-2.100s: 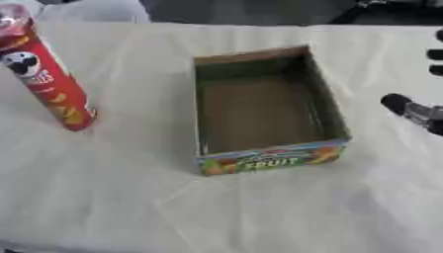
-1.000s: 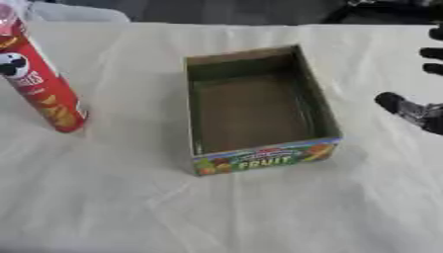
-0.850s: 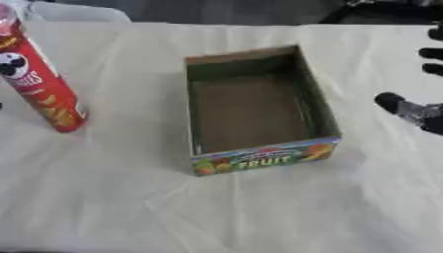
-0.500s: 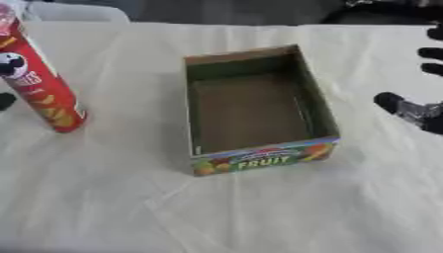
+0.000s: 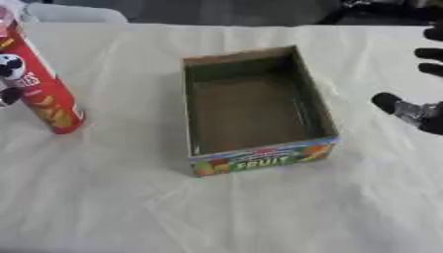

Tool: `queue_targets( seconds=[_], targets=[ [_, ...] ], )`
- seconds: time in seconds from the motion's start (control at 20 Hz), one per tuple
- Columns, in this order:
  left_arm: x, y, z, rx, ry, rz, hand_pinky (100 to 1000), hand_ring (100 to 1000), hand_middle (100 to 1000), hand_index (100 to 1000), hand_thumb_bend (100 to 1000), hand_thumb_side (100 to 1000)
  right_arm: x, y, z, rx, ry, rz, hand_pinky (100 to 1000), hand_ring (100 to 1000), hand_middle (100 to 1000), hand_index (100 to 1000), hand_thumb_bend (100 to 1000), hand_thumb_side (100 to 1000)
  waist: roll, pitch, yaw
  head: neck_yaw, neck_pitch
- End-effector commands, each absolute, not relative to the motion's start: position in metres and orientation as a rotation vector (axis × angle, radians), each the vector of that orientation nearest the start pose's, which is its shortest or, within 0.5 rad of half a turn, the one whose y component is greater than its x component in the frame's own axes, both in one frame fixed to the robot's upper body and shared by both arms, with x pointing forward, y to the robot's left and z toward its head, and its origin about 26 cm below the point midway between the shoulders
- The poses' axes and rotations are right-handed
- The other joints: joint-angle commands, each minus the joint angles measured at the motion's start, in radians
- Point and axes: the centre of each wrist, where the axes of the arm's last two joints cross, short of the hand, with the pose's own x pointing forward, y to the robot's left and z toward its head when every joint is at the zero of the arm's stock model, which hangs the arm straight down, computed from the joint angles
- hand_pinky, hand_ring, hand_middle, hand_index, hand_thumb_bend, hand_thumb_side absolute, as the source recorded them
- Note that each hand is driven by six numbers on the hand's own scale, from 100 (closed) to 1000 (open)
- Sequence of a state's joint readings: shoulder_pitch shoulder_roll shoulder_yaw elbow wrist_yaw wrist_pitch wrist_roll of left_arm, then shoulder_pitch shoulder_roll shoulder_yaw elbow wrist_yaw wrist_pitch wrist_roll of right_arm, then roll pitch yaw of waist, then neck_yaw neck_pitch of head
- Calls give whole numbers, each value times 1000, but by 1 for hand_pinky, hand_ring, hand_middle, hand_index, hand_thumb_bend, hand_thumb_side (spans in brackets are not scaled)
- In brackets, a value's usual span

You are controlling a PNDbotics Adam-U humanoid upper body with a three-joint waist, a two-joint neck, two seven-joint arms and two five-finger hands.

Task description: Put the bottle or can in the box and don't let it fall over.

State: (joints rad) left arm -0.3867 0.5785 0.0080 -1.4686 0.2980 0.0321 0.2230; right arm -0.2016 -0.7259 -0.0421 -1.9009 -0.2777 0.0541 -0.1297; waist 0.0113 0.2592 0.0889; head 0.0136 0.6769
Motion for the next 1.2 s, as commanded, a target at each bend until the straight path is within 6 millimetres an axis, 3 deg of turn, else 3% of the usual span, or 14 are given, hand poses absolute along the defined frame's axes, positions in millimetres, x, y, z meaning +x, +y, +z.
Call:
queue_targets(
  seconds=[0.05, 0.35, 1.2],
  targets=[
    [365, 365, 154, 373, -1876, -54, 733, 844, 721, 768, 874, 195, 295, -348, 217, -359, -2052, 385, 860, 863, 893, 924, 679, 100, 0, -18, -1, -2, -12],
    [366, 363, 155, 361, -1884, -52, 744, 854, 722, 773, 895, 227, 295, -347, 217, -356, -2052, 387, 860, 861, 891, 923, 680, 100, 0, -18, -3, 0, -12],
    [397, 339, 170, 278, -1953, -3, 755, 863, 718, 771, 901, 241, 298, -344, 220, -344, -2057, 403, 860, 857, 890, 922, 673, 100, -4, -6, -11, 8, -23]
  ],
)
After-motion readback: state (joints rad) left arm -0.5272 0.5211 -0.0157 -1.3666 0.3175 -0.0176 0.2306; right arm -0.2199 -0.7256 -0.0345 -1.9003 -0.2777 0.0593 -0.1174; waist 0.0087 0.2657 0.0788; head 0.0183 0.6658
